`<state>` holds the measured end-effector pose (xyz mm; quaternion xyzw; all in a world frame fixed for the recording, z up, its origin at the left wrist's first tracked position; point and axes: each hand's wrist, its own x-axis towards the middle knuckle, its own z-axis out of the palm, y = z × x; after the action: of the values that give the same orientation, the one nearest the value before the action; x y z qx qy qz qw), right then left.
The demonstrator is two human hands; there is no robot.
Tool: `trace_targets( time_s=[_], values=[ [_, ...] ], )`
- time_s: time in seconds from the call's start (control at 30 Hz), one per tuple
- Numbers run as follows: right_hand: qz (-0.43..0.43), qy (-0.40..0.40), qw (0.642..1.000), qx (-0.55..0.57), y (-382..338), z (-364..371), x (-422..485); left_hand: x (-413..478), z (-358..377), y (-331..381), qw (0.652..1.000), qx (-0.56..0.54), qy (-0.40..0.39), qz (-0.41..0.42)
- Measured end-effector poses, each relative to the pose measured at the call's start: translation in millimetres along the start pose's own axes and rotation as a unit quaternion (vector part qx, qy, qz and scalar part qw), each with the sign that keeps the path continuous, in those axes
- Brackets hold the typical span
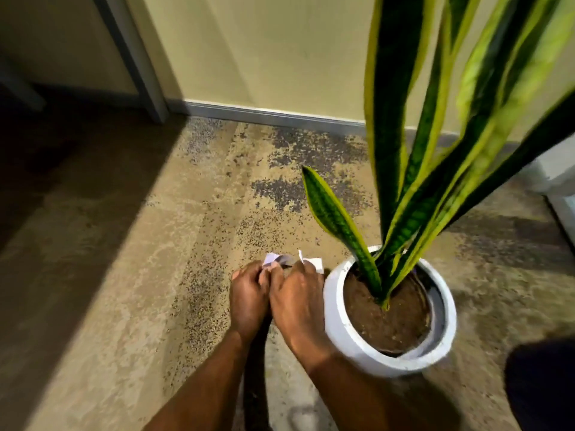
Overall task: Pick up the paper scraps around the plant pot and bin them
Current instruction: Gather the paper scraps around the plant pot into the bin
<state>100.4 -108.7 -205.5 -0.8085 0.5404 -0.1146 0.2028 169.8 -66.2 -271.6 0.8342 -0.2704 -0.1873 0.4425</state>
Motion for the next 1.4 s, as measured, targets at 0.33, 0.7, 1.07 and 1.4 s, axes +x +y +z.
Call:
trace_targets(
  time_s=[0.33,0.7,1.07,1.4],
  values=[
    [0.111,-0.081,0.95,0.282,-4,-73,-51,-93,-69,52,0.981,-0.123,0.038,-0.144],
    [0.223,-0.03,0.905,0.361,41,-199,-82,-161,-86,191,0.985,-0.116,-0.055,-0.117],
    [0.233,0.109,0.914,0.313,139,-377,-68,-201,-14,350,0.978,-0.123,-0.165,-0.034],
    [0.297,0.134,0.92,0.217,258,-430,-73,-241,109,431,0.953,-0.037,-0.291,0.075]
  ],
)
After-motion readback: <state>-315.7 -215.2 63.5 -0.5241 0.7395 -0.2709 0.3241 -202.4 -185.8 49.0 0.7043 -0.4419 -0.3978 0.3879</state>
